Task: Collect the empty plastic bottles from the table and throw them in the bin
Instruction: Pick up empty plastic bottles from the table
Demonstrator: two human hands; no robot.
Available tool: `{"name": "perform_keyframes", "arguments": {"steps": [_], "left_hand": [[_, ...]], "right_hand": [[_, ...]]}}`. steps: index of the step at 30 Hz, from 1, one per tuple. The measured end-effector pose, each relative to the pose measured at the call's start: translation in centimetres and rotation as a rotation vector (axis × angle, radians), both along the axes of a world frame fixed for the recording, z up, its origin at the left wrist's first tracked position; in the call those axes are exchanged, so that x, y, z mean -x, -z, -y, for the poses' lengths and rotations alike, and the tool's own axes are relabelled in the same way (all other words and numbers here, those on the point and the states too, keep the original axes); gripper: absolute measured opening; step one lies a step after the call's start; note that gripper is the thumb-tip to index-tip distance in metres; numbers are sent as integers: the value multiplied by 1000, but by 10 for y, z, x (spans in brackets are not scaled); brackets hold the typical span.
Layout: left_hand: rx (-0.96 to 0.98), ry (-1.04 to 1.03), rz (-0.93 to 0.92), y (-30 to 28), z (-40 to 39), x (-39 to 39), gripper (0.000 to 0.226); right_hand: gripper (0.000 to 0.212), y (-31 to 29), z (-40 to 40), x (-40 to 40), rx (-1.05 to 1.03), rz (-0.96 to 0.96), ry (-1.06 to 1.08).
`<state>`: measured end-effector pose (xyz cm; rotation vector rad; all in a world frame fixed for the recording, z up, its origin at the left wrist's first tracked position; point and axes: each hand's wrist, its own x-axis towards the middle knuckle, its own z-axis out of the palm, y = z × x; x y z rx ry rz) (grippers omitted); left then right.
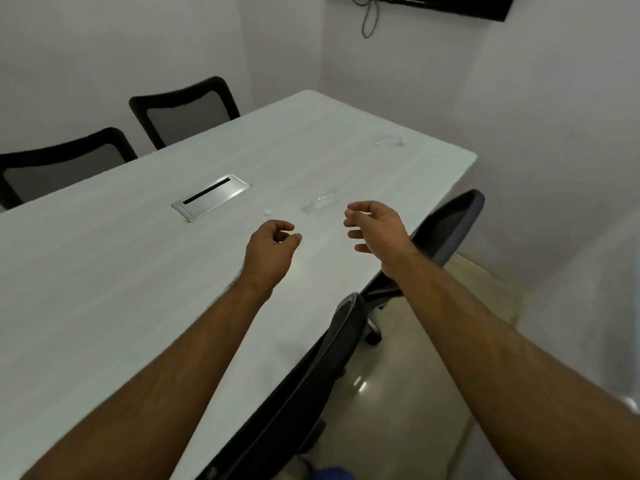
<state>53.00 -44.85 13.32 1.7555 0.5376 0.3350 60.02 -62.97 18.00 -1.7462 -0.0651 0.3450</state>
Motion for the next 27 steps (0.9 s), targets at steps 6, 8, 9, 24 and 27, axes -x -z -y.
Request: {"name": "perform_keyframes", "arguments": {"steps": [6,8,9,24,27], "left_hand": [[-34,-168,-39,27,6,-101,13],[-64,-202,-69,42,6,-130,15],[-81,-224,-94,53,3,-149,17],[-169,-502,-458,194,-66,-314,32],[-170,-562,-479,205,-72,-324,27]], "right_hand": [[22,29,-10,-123,78,31,-185],[24,49,-20,-156,121,68,-228],[26,62,-27,-178,160,90,-264],[58,236,-138,-388,976,684,-813],[55,250,-142,-402,908,771,-811]]}}
